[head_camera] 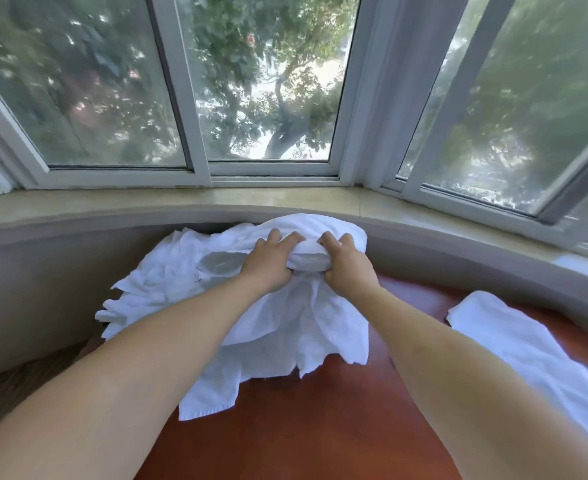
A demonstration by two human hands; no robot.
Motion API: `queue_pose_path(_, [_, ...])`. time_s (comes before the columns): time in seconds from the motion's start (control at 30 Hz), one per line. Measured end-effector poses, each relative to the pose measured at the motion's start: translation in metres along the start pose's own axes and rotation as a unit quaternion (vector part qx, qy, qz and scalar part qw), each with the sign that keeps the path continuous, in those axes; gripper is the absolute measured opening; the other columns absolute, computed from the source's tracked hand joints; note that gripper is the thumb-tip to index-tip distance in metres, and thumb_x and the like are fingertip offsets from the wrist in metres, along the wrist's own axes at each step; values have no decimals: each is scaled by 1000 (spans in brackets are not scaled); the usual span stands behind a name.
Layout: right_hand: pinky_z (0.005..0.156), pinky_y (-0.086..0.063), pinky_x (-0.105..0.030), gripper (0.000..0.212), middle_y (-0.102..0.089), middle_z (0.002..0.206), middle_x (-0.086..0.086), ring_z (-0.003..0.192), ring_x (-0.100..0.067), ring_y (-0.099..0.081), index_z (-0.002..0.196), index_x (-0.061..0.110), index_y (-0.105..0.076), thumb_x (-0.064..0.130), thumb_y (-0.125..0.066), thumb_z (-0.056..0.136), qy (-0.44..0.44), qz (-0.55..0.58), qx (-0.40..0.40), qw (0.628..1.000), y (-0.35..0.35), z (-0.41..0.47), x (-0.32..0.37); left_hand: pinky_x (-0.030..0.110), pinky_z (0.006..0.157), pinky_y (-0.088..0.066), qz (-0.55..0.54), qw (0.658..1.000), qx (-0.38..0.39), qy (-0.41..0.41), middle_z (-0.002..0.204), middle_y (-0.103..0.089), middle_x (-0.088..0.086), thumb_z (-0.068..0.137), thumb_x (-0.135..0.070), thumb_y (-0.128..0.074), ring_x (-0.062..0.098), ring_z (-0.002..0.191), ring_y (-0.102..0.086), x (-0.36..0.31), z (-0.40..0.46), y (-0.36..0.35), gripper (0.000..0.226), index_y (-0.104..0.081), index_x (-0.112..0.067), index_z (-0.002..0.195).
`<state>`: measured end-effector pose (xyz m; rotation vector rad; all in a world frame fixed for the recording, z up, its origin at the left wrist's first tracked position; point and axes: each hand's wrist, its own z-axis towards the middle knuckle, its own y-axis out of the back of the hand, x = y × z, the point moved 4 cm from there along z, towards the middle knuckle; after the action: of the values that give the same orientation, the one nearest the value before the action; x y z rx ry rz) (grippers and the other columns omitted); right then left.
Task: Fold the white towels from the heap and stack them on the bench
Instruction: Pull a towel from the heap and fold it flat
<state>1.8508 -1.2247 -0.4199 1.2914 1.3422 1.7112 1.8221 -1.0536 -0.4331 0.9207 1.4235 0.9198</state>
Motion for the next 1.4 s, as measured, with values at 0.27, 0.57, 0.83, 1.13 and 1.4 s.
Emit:
queue_pose_path(0.27, [52,-40,-36,49,-32,104,-2,56,-26,-43,121,32,-42,8,-56,81,-24,-15,-73,997,89,-65,-109,50,94,-48,-6,997,-22,-79,132,-40,8,91,-20,-58,38,117,-49,-154,-7,-7,61,-40,-38,146])
queue_pose_path(0.57, [53,-49,-39,48,-34,103,1,58,-20,-46,118,38,-41,11,-53,80,-119,-31,-139,983,163,-167,-259,43,89,-43,-30,982,-5,-187,132,-42,8,92,-26,-61,38,117,-49,-336,-5,-68,56,-43,-40,142])
queue_pose_path(0.83, [51,-46,-36,51,-36,105,-1,65,-31,-53,125,34,-43,8,-56,83,-222,-70,-139,963,194,-252,-369,41,92,-45,-62,959,56,-269,134,-46,11,91,-25,-62,38,118,-51,-468,-8,-144,55,-45,-38,141])
queue_pose_path(1.13, [49,-31,-30,52,-41,116,0,75,-27,-51,133,36,-41,14,-57,88,-275,-68,-93,954,141,-281,-460,47,97,-47,-53,949,154,-270,128,-41,6,90,-31,-66,37,115,-50,-503,0,-252,66,-33,-46,144])
queue_pose_path(1.4, [116,-32,-59,87,9,169,4,152,-46,4,158,52,-3,40,-58,92,-388,48,134,911,4,-284,-534,59,103,-45,192,913,272,-237,167,-5,-6,91,-56,-60,38,153,-4,-446,32,-344,89,-1,-53,157])
